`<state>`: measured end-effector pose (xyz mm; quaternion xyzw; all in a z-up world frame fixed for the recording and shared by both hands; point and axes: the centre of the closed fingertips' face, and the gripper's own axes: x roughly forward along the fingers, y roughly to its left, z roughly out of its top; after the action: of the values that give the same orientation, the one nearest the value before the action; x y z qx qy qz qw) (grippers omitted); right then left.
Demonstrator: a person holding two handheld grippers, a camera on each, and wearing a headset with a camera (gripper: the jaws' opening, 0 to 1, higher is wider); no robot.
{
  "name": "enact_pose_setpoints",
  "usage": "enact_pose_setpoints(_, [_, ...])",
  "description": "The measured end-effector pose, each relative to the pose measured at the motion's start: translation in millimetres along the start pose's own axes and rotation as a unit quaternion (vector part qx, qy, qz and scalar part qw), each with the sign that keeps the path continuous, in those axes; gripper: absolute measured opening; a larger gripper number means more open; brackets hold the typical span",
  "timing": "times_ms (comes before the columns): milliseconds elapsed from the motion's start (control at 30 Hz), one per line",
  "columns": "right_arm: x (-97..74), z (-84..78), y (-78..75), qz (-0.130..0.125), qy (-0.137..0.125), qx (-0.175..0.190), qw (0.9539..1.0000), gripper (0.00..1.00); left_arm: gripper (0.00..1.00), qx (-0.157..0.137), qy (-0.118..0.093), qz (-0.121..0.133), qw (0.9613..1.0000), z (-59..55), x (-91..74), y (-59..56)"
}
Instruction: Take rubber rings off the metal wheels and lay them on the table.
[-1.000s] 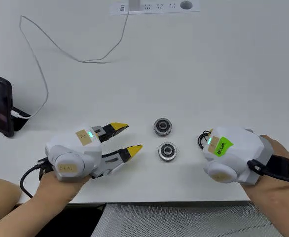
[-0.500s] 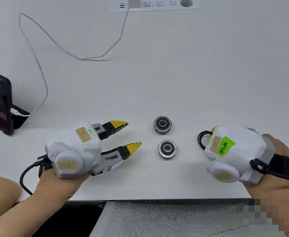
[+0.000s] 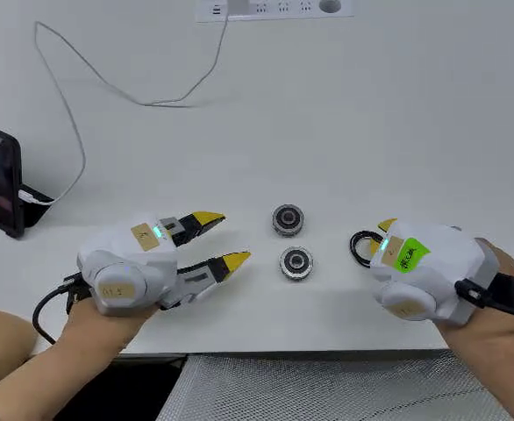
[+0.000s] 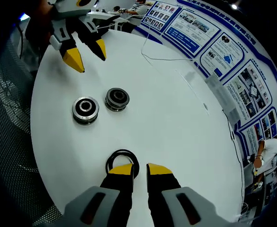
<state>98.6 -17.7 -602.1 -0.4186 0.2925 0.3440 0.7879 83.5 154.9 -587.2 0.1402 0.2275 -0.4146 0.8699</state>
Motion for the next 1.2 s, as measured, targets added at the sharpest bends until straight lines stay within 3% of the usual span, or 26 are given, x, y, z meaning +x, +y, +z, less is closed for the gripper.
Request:
enact_pose_setpoints(367, [-11.1, -1.6, 2.7, 0.013, -0.022, 0.028, 0.9993, 0.21, 0.41, -0.009, -0.003, -0.001, 1.0, 0.2, -3.8, -0.6])
enact_pose_setpoints(733, [-24.4, -2.5, 17.9, 0.052, -0.049, 0.076, 0.9946, 0.31, 0.46, -0.024, -0.009, -0.007, 0.9996, -1.8, -17.0, -7.1])
enact_pose_setpoints(1067, [-39.3, -1.4, 24.4, 0.062, -0.066, 0.092, 0.9917, 0.41, 0.5, -0.032, -0.013, -0.002, 0.9994, -3.4, -33.5, -13.4])
enact_pose_setpoints(1200, [-45.0, 3.9, 27.4, 0.072, -0.082, 0.107, 0.9883, 0.48, 0.54, -0.036, -0.017, -0.002, 0.9992, -3.4, -40.1, -16.5])
